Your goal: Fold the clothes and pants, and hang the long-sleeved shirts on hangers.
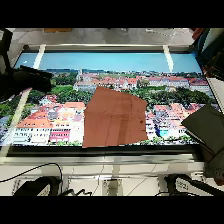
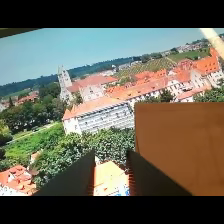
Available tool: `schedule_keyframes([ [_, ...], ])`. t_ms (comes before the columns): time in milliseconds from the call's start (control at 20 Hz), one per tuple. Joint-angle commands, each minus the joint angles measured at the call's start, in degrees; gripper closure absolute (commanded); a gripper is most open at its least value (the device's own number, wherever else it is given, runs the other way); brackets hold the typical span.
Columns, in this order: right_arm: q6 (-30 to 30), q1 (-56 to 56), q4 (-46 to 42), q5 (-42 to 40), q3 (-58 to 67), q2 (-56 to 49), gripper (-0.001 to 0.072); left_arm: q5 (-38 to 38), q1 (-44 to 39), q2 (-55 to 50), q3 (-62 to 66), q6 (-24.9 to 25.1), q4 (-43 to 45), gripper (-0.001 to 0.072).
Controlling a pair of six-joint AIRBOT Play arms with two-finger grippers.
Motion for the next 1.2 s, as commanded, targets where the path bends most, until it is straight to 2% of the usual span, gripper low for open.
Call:
schedule_keyframes([
  [0,-5.3,0.0,0.1,1.2,-0.2,-0.2,0.0692,-5.7,0.0,0.0,0.0,-0.9,1.0,0.0692],
  [100,-12.6,0.0,0.6,4.0,-2.0,-0.1,0.0693,-13.7,0.1,0.0,-1.0,-0.9,4.4,0.0692],
  [200,-15.0,0.0,3.6,6.1,-5.9,-0.1,0.0693,-20.6,0.1,0.0,-4.4,-0.9,8.4,0.0694],
  [350,-19.7,0.0,11.4,14.3,-16.9,0.0,0.0694,-24.7,1.5,0.0,-13.2,-0.9,7.6,0.0694],
  [500,-23.4,0.0,18.3,14.8,-30.9,1.2,0.0693,-26.2,3.3,0.0,-22.0,0.9,2.4,0.0696],
  [650,-31.4,0.0,30.6,11.1,-44.7,1.5,0.0693,-26.8,6.0,-0.7,-28.8,6.4,-9.6,0.0696],
  [750,-37.0,0.0,33.0,6.4,-53.7,1.5,0.0692,-26.8,8.2,-2.6,-31.8,10.6,-17.5,0.0695],
  [800,-38.8,0.0,33.0,2.7,-57.7,1.5,0.0647,-26.6,9.0,-3.8,-32.6,11.7,-19.2,0.0695],
  [900,-42.9,0.0,33.1,-4.5,-65.0,1.5,0.0314,-26.4,9.6,-6.9,-32.9,11.7,-18.3,0.0671],
  [950,-43.2,0.0,33.1,-8.1,-68.0,1.5,0.0272,-26.3,9.6,-8.6,-32.9,11.7,-17.7,0.0497],
  [1000,-43.1,0.0,33.2,-11.6,-70.2,1.5,0.0272,-26.0,9.6,-10.2,-32.9,11.7,-18.0,0.0254],
  [1050,-43.1,0.0,33.5,-14.3,-71.8,1.5,0.0272,-25.9,9.6,-12.0,-32.9,11.7,-18.0,0.0117],
  [1150,-42.3,0.0,33.5,-18.0,-73.3,1.2,0.0272,-25.9,9.6,-15.3,-32.9,11.7,-18.0,0.0121],
])
